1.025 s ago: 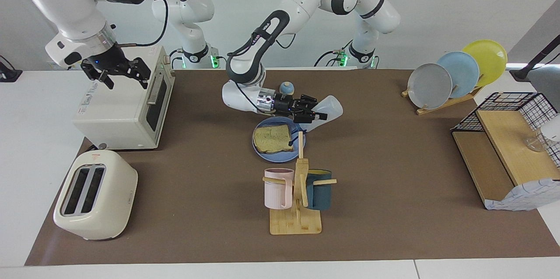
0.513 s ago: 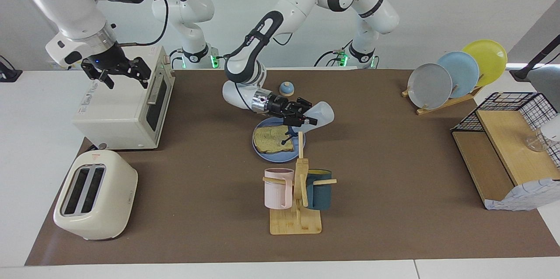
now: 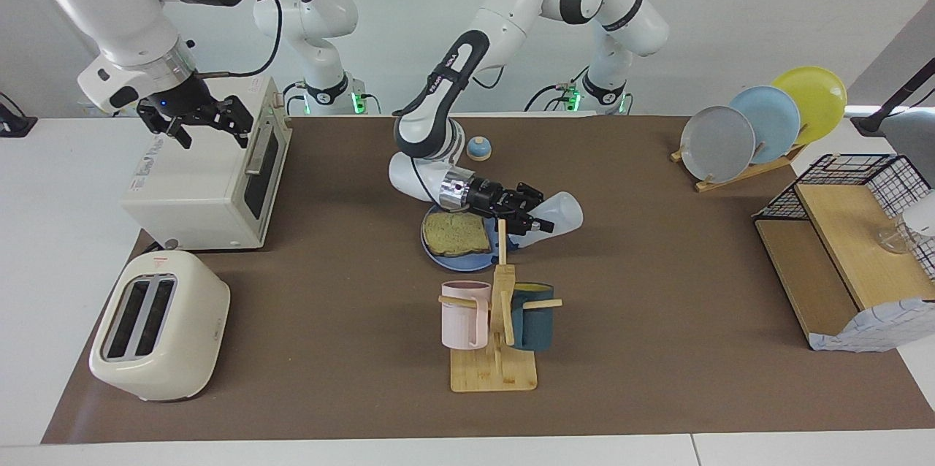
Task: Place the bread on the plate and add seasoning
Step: 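Tilt and shake the bottle over the bread with the left gripper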
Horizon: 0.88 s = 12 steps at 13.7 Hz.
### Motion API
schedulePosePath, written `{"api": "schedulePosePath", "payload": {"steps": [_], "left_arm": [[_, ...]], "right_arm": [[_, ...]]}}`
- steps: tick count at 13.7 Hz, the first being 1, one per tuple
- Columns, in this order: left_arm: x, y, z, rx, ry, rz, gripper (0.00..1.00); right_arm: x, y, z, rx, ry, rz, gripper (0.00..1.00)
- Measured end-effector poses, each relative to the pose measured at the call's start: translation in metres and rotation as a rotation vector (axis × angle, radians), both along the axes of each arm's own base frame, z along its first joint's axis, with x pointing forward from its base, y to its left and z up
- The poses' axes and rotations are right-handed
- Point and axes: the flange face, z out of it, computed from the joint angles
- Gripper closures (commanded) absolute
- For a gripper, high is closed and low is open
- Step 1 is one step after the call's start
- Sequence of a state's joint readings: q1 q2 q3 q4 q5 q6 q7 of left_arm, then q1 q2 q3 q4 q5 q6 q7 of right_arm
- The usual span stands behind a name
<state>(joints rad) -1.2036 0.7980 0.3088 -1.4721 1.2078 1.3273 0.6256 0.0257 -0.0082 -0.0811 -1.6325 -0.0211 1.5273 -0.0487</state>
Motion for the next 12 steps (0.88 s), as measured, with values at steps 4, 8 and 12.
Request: {"api": "schedulePosePath", "payload": {"steps": [4,8,12], "left_arm": [[-0.047,-0.037,0.003,-0.008,0.005,-0.058,1.00],[-0.036,-0.029,0.003,-0.007,0.006,-0.042,1.00],[0.021,0.018,0.000,-0.015,0.015,0.010,1.00]], "right_arm": [[0.000,0.000,0.000,0.000,0.000,0.000,0.00],[0.000,0.000,0.000,0.000,0.000,0.000,0.00],[0.000,0.000,0.000,0.000,0.000,0.000,0.00]]}}
